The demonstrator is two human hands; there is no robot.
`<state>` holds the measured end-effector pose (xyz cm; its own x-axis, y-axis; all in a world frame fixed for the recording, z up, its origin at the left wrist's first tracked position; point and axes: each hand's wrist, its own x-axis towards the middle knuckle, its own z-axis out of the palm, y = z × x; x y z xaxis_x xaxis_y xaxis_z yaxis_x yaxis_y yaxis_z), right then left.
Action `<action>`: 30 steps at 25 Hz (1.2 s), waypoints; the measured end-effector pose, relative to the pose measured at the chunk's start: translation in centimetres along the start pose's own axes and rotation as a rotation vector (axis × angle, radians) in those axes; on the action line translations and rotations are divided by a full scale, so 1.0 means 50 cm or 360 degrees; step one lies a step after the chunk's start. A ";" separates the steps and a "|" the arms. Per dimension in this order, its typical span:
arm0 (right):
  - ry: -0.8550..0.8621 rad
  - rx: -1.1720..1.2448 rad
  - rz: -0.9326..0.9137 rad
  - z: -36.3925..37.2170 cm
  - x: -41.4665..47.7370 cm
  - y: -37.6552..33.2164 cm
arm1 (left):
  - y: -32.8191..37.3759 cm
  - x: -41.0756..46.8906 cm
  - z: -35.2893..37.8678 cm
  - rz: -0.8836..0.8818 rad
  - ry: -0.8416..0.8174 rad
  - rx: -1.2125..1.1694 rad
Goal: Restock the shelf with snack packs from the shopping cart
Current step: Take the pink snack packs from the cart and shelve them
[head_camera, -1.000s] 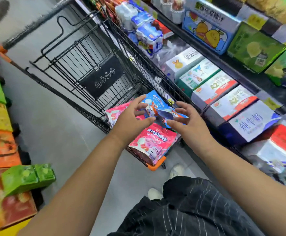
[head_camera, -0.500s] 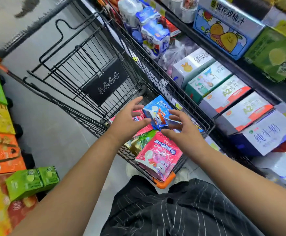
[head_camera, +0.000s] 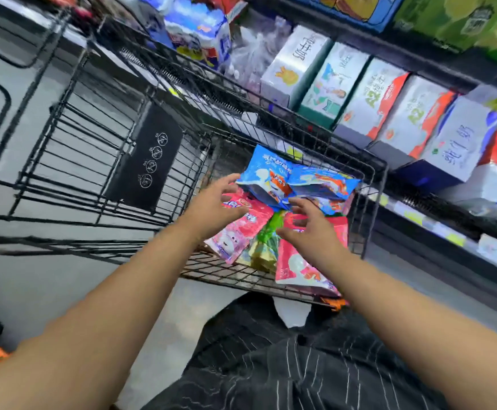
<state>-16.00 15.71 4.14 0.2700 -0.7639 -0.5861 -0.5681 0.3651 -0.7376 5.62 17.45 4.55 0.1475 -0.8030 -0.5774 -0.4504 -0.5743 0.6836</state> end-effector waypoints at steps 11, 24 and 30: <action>0.0143 -0.0438 0.0363 0.068 0.041 0.156 | -0.151 0.101 -0.018 -0.0107 -0.0253 0.0450; 0.0256 -0.0822 0.0892 0.047 0.077 0.271 | -0.262 0.177 0.022 -0.0488 -0.0427 0.0454; 0.0484 -0.0045 0.0943 0.044 0.094 0.281 | -0.252 0.185 0.041 -0.0731 -0.0321 -0.0010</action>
<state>-21.00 18.42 -9.70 -0.3232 -0.5562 -0.7656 -0.5744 0.7583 -0.3084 10.87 17.58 -10.33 0.1557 -0.4206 -0.8938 -0.3734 -0.8628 0.3409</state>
